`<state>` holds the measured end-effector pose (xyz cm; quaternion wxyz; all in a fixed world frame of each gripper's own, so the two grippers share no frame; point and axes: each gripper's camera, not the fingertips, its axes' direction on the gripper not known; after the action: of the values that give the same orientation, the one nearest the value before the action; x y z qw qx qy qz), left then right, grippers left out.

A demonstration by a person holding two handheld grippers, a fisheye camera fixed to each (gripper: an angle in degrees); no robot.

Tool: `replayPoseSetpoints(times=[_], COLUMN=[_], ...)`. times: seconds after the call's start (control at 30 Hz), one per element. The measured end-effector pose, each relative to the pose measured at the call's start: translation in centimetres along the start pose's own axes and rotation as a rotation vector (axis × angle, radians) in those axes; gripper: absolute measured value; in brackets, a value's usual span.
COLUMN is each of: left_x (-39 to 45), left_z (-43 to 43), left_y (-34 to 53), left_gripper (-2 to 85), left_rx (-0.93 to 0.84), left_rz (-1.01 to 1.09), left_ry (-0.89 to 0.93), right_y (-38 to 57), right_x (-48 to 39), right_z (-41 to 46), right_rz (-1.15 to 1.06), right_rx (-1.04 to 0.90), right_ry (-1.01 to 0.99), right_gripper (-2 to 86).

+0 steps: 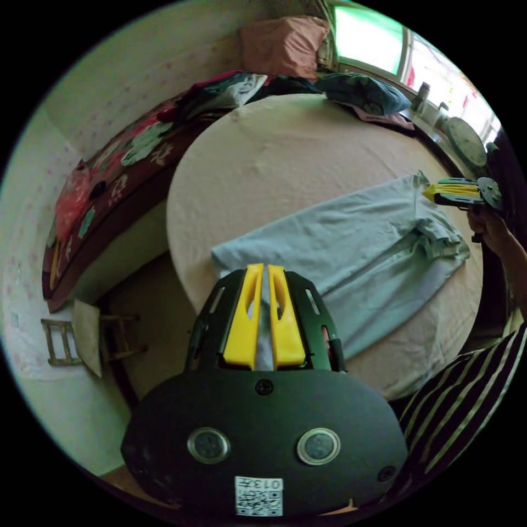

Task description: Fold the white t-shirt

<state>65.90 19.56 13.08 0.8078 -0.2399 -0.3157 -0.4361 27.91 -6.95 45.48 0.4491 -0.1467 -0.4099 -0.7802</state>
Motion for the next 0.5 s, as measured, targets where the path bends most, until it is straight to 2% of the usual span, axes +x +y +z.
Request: replayPoseSetpoints(times=[0.2,0.33,0.5], left_x=[-1.0,-2.0,-5.7], left_z=[2.3,4.2,3.9], left_y=[2.4,3.1,4.9], left_gripper=[1.0,1.0,1.5], left_rx=[-0.056,-0.048,-0.038], left_rz=[0.004,0.019,-0.078], left_ry=[0.037,0.018,0.031], right_y=[-8.2,-13.2,-17.5], right_x=[-7.9,-12.7,-13.3], right_z=[4.7,8.4,9.7], right_rz=[-0.210,-0.338,-0.348], right_rx=[-0.036,-0.116,-0.149], right_ry=[-0.206,-0.200,-0.198], right_gripper=[0.2,0.2,0.3])
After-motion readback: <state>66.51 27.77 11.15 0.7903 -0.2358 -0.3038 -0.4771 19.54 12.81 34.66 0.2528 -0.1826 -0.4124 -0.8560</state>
